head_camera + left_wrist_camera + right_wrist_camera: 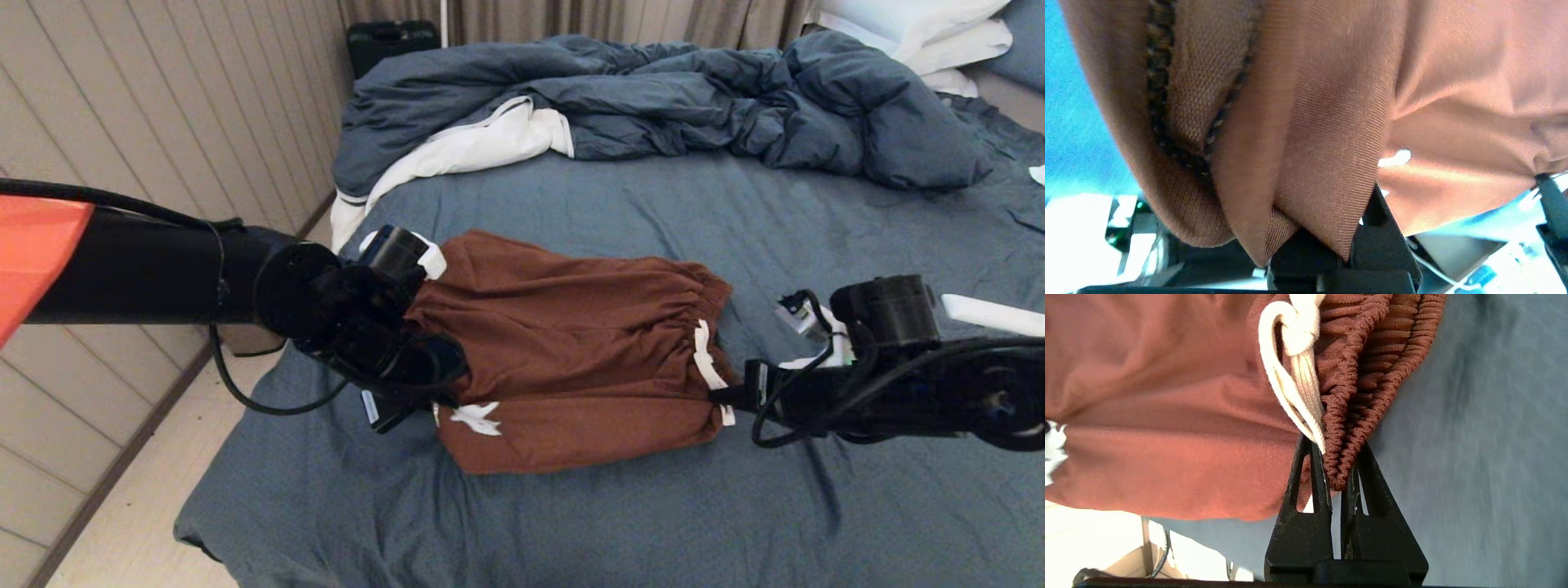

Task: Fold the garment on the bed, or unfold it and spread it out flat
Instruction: Fold the brown shorts

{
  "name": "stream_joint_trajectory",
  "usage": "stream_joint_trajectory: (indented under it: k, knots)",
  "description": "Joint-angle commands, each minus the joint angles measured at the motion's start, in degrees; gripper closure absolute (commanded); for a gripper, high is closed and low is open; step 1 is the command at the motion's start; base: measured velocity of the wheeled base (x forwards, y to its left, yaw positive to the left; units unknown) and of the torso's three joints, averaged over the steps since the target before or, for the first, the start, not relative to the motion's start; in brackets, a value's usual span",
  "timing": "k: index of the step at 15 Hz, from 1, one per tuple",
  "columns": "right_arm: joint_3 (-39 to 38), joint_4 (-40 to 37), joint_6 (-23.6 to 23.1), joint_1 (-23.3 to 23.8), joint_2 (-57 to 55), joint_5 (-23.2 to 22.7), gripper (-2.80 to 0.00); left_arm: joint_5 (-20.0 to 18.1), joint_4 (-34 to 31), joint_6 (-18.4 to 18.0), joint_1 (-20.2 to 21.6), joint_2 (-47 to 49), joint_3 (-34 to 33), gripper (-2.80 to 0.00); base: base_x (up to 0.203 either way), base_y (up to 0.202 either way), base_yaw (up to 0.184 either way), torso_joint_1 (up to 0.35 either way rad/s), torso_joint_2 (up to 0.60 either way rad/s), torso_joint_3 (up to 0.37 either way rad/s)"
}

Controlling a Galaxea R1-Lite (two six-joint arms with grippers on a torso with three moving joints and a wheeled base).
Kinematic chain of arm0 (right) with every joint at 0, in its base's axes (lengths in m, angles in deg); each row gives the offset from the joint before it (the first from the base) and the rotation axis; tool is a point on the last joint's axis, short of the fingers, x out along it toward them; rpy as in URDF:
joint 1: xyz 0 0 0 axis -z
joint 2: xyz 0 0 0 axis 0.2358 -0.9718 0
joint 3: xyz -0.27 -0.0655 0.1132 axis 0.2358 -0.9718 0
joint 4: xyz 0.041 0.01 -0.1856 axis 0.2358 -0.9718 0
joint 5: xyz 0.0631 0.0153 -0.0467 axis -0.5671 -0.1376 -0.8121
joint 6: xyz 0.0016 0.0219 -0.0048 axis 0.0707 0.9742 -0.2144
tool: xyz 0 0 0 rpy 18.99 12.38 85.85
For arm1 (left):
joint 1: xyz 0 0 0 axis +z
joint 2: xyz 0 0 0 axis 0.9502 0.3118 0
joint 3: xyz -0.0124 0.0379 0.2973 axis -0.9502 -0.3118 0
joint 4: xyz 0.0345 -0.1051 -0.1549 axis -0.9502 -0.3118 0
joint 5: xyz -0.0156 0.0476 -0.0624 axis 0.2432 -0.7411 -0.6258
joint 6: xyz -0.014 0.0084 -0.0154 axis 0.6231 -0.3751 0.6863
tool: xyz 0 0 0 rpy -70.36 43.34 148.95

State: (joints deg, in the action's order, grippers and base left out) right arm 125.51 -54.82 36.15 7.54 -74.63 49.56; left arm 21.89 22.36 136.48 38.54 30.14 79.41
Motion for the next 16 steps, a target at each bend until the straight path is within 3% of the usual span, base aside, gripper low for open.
stream_joint_trajectory:
  k: [1,5,12,16]
  knots:
    - [-2.68,-0.13,0.08,0.89,6.66,-0.25,0.0,-0.03,-2.54,0.17,-1.26,-5.3,-0.95,0.0,0.0,0.0,0.0,0.0,0.0,0.0]
    - [-10.95,-1.46,-0.11,2.41,16.12,-0.31,0.0,-0.1,-5.44,0.27,-2.83,-9.99,-7.63,0.0,0.0,0.0,0.0,0.0,0.0,0.0]
    - [-16.82,-18.24,-1.8,2.44,36.33,-0.12,0.0,-0.02,-5.48,-0.99,-8.37,-19.1,-21.1,0.0,0.0,0.0,0.0,0.0,0.0,0.0]
    - [-20.91,-22.39,-4.23,2.58,42.85,0.16,0.0,0.49,-5.57,-1.08,-8.41,-22.97,-22.98,0.0,0.0,0.0,0.0,0.0,0.0,0.0]
